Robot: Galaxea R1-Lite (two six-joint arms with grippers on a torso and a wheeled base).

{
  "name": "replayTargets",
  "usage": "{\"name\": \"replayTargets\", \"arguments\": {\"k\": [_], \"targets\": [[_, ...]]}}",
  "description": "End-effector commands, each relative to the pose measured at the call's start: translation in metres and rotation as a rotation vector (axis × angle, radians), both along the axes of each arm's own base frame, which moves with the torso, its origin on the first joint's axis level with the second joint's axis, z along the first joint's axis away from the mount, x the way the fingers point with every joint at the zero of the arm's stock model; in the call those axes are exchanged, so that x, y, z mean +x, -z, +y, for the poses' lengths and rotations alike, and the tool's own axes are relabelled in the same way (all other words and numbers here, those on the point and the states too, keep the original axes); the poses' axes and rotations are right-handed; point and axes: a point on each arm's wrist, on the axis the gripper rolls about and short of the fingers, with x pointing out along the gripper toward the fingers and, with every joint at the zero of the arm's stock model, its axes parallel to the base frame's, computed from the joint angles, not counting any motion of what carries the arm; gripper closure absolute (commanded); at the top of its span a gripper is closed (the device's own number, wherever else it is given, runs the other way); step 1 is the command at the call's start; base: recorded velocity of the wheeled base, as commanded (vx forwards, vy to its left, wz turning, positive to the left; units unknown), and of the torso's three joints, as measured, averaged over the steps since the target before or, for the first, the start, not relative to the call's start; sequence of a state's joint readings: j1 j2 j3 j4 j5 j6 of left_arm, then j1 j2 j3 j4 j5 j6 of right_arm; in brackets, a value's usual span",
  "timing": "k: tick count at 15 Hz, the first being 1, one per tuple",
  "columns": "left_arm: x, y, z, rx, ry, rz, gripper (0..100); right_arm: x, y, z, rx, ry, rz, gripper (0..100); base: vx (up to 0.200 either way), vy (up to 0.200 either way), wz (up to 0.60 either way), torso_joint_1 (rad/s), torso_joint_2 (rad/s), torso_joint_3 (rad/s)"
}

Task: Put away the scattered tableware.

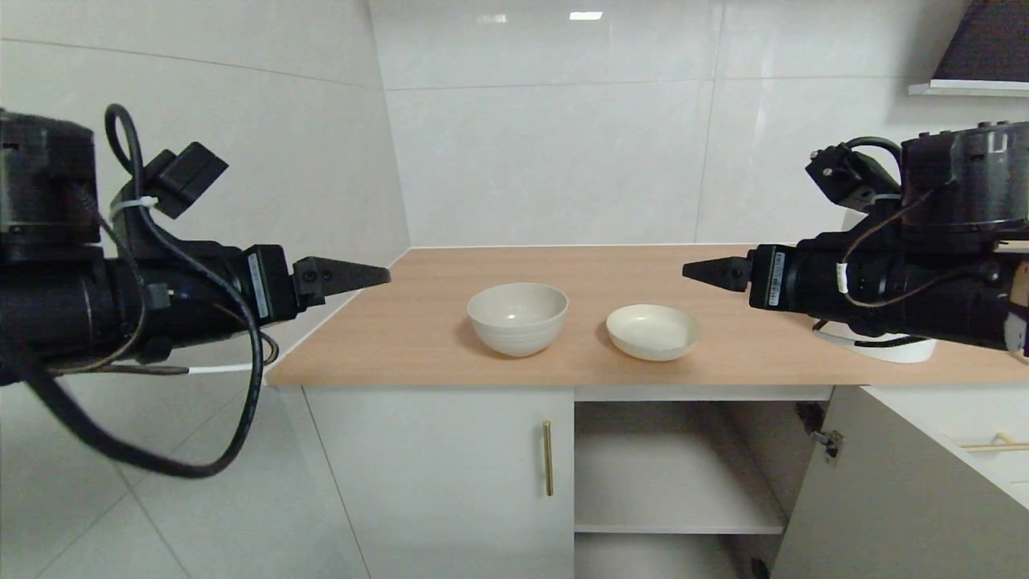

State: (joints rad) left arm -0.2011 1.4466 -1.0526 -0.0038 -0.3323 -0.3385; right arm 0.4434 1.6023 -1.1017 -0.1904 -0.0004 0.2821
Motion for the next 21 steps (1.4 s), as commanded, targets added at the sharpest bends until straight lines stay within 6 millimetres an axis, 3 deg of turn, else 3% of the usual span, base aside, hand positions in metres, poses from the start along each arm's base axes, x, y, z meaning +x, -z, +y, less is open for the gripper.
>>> {"name": "replayTargets", "arguments": {"k": [1,5,10,15,21], "targets": [[0.044,-0.005,-0.012,-0.077,-0.044,0.176,0,0.036,0.006,0.004,-0.050,0.057,0.140,0,0.000,0.000,0.00,0.000,0.00,0.000],[0.078,-0.010,-0.040,-0.170,-0.075,0.282,0,0.064,0.027,0.013,-0.078,0.189,0.211,0,0.000,0.000,0.00,0.000,0.00,0.000],[0.128,0.043,-0.071,-0.049,-0.305,0.316,0,0.069,0.037,0.015,-0.092,0.208,0.231,0,0.000,0.000,0.00,0.000,0.00,0.000],[0.143,0.076,-0.097,-0.018,-0.266,0.358,0,0.069,0.037,0.015,-0.085,0.247,0.229,0,0.000,0.000,0.00,0.000,0.00,0.000],[0.159,0.098,-0.104,-0.025,-0.313,0.374,0,0.068,0.036,0.014,-0.079,0.248,0.228,0,0.000,0.000,0.00,0.000,0.00,0.000]]}}
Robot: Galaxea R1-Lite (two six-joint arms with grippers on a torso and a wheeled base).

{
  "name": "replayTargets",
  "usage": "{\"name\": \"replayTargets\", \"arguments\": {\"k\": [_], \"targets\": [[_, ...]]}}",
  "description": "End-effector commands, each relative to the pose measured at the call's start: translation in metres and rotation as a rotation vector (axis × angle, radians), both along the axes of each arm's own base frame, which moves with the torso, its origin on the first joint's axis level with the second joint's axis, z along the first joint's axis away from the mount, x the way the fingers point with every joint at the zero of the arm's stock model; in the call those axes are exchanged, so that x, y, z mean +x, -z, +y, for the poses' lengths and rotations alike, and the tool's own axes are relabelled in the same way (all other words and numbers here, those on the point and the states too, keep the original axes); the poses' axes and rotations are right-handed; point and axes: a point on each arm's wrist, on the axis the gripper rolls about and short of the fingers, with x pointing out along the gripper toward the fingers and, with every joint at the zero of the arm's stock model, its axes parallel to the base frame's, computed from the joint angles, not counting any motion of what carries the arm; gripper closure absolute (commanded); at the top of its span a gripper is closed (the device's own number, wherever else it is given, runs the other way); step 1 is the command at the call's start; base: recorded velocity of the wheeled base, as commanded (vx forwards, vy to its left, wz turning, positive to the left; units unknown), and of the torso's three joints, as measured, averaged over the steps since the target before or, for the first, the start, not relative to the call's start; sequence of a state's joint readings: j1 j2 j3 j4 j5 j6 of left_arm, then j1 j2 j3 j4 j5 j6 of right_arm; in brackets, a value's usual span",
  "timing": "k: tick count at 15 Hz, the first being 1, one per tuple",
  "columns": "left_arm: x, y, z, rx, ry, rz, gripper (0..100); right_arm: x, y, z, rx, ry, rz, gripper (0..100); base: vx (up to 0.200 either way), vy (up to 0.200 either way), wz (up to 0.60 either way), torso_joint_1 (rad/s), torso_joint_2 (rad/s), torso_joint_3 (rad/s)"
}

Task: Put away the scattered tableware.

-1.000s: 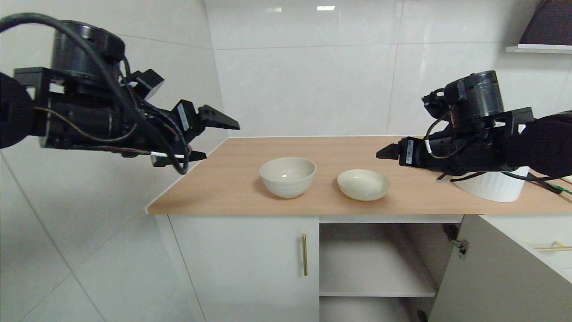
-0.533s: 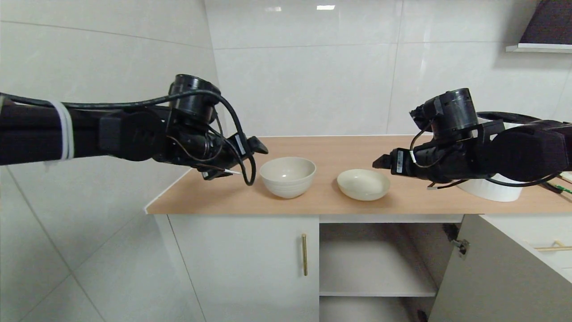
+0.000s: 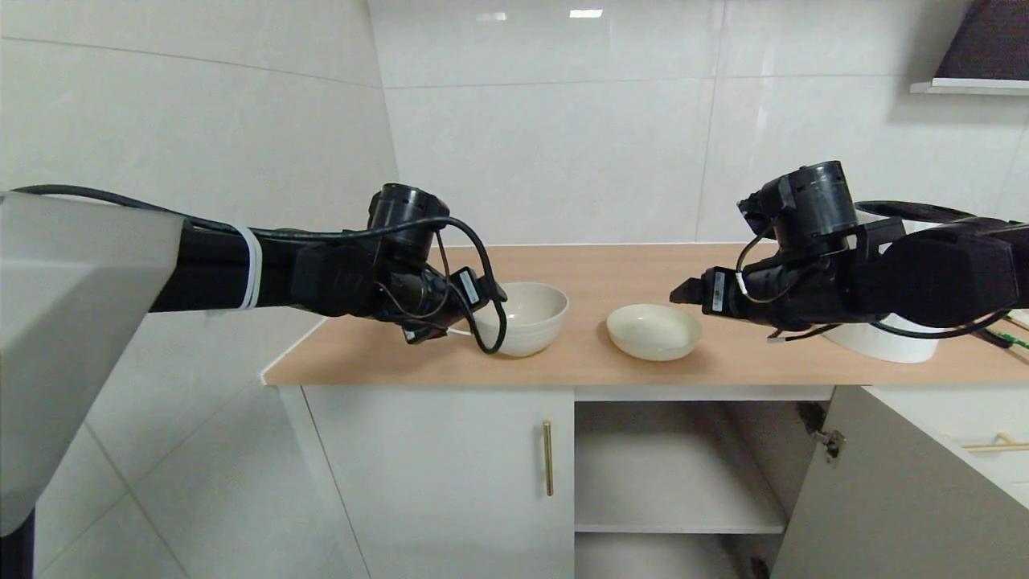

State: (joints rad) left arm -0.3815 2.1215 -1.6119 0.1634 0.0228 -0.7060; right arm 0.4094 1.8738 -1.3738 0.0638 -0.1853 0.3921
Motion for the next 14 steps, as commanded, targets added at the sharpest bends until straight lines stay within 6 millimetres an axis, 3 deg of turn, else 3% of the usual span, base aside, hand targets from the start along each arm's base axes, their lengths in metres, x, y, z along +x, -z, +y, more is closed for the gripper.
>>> {"name": "replayTargets", "arguments": {"k": [1,6,7,13,14], "targets": [[0.004,0.010,-0.002,0.008,0.000,0.019,0,-0.001,-0.001,0.000,0.001,0.000,-0.001,0,0.000,0.000,0.00,0.000,0.00,0.000],[0.007,0.012,-0.002,0.009,-0.002,0.018,0,-0.001,-0.001,0.000,0.001,0.000,-0.002,0,0.000,0.000,0.00,0.000,0.00,0.000],[0.007,0.012,-0.003,0.009,-0.001,0.018,100,-0.001,-0.001,0.000,0.001,0.000,-0.002,0,0.000,0.000,0.00,0.000,0.00,0.000],[0.005,0.006,-0.001,0.004,-0.006,0.005,100,-0.001,-0.002,-0.001,0.003,0.000,-0.005,0,0.000,0.000,0.00,0.000,0.00,0.000],[-0.001,-0.006,0.001,0.002,-0.013,-0.017,100,-0.002,-0.003,-0.001,0.004,0.000,-0.008,0,0.000,0.000,0.00,0.000,0.00,0.000]]}}
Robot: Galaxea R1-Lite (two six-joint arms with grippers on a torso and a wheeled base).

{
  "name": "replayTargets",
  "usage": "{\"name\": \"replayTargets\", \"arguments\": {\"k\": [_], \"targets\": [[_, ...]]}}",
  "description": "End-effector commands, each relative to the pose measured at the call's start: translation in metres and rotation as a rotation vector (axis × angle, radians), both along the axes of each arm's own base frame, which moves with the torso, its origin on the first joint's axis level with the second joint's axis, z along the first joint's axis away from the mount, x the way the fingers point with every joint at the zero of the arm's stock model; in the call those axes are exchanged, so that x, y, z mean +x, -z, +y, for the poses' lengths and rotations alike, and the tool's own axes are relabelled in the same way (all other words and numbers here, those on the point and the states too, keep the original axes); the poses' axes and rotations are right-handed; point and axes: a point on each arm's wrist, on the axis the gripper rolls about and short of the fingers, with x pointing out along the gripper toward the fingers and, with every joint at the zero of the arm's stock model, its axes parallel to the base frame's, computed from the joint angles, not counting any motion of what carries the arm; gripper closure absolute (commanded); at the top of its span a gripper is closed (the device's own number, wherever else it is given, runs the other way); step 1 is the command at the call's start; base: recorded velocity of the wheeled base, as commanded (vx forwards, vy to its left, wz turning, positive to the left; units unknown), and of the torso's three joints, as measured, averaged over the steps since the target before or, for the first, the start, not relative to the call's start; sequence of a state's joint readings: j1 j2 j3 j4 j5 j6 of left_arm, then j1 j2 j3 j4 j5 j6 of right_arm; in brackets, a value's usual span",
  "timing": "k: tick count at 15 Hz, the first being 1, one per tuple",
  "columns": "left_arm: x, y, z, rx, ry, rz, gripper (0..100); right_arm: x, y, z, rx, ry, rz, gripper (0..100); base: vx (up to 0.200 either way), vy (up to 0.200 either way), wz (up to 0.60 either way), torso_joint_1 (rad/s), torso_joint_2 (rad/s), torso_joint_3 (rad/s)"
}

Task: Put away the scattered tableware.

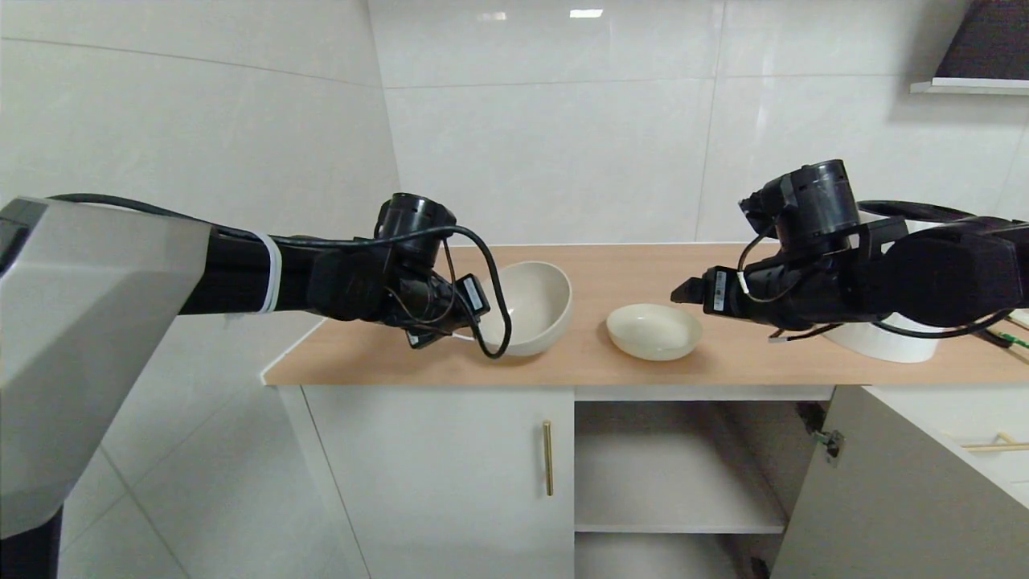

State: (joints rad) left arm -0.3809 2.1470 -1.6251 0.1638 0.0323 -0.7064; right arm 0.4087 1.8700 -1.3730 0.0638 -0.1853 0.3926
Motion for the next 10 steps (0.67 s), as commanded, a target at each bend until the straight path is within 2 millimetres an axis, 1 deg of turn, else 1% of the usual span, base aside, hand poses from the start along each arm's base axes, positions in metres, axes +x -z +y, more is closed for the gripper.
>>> {"name": "replayTargets", "arguments": {"k": [1,4,6,10], "targets": [[-0.010,-0.021,0.004,-0.013,-0.006,-0.041,100,-0.001,-0.002,0.000,0.000,-0.001,-0.004,0,0.000,0.000,0.00,0.000,0.00,0.000],[-0.030,-0.039,0.012,-0.022,0.002,-0.064,100,0.002,0.002,0.001,-0.007,0.003,0.003,0,0.000,0.000,0.00,0.000,0.00,0.000],[-0.040,-0.043,0.016,-0.026,0.019,-0.059,100,0.012,0.015,0.004,-0.033,0.026,0.025,0,0.000,0.000,0.00,0.000,0.00,0.000],[-0.056,-0.050,0.019,-0.103,0.129,-0.032,100,0.044,0.051,0.015,-0.129,0.149,0.054,0,0.000,0.000,0.00,0.000,0.00,0.000]]}}
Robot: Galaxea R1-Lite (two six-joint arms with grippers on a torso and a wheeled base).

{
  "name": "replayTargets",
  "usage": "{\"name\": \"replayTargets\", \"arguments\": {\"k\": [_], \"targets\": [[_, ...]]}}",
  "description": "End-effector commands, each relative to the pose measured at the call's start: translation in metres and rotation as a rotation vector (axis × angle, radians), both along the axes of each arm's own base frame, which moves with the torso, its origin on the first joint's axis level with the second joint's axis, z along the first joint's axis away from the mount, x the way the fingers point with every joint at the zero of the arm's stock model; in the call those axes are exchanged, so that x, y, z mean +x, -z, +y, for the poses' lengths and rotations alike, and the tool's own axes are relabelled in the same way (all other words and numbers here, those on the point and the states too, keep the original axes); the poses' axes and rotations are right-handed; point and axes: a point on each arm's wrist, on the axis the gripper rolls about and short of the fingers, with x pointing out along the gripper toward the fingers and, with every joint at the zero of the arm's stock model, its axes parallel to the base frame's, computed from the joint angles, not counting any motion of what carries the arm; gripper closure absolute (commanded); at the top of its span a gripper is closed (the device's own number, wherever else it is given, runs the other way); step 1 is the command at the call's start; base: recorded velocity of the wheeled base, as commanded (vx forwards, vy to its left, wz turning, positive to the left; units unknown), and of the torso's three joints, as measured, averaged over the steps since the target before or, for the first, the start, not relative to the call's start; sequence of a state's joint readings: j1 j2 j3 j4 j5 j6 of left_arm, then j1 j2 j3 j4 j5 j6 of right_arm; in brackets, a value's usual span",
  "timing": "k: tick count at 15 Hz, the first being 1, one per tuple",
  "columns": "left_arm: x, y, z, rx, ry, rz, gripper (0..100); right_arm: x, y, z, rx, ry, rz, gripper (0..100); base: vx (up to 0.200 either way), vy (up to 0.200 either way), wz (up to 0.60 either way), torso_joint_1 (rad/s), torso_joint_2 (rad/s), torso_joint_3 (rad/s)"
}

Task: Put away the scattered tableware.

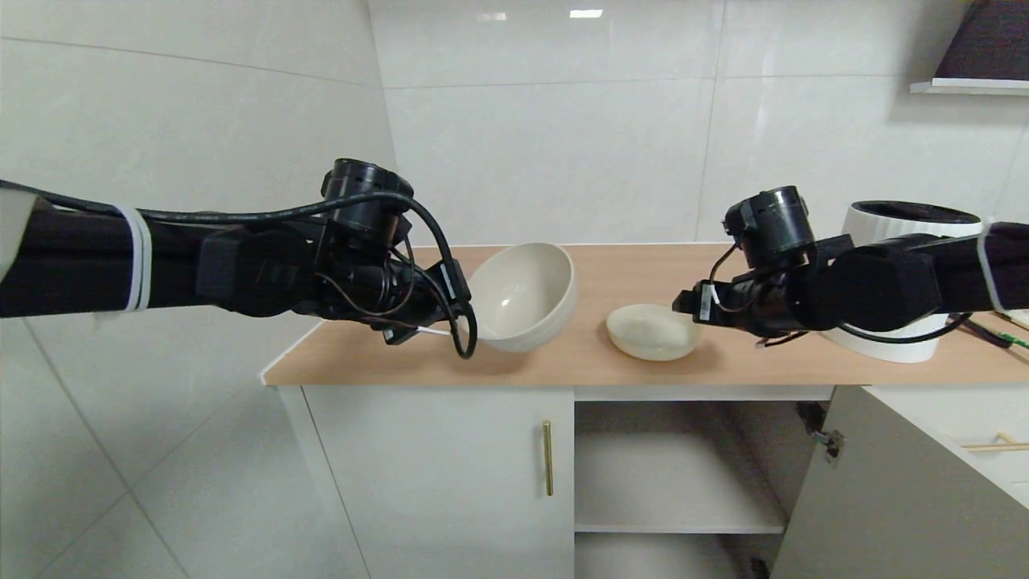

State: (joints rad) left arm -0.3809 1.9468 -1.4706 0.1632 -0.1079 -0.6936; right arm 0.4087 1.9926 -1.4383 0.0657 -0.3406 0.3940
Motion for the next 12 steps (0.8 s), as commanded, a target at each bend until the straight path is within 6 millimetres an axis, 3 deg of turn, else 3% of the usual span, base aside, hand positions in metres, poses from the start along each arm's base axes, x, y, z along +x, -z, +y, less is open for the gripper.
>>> {"name": "replayTargets", "arguments": {"k": [1,4,9,10,12], "targets": [[-0.012,-0.012,0.004,-0.024,0.022,-0.018,100,0.020,0.027,0.008,-0.021,0.029,0.038,0,0.000,0.000,0.00,0.000,0.00,0.000],[-0.026,-0.014,0.008,-0.011,0.109,-0.027,100,0.038,0.046,0.008,-0.053,0.100,0.048,0,0.000,0.000,0.00,0.000,0.00,0.000],[-0.026,-0.014,0.008,-0.014,0.112,-0.026,100,0.049,0.053,0.000,-0.054,0.126,0.053,0,0.000,0.000,0.00,0.000,0.00,0.000],[-0.026,-0.014,0.008,-0.014,0.112,-0.026,100,0.049,0.053,-0.001,-0.053,0.126,0.053,100,0.000,0.000,0.00,0.000,0.00,0.000],[-0.026,-0.015,0.008,-0.014,0.112,-0.028,100,0.049,0.051,-0.001,-0.048,0.126,0.051,100,0.000,0.000,0.00,0.000,0.00,0.000]]}}
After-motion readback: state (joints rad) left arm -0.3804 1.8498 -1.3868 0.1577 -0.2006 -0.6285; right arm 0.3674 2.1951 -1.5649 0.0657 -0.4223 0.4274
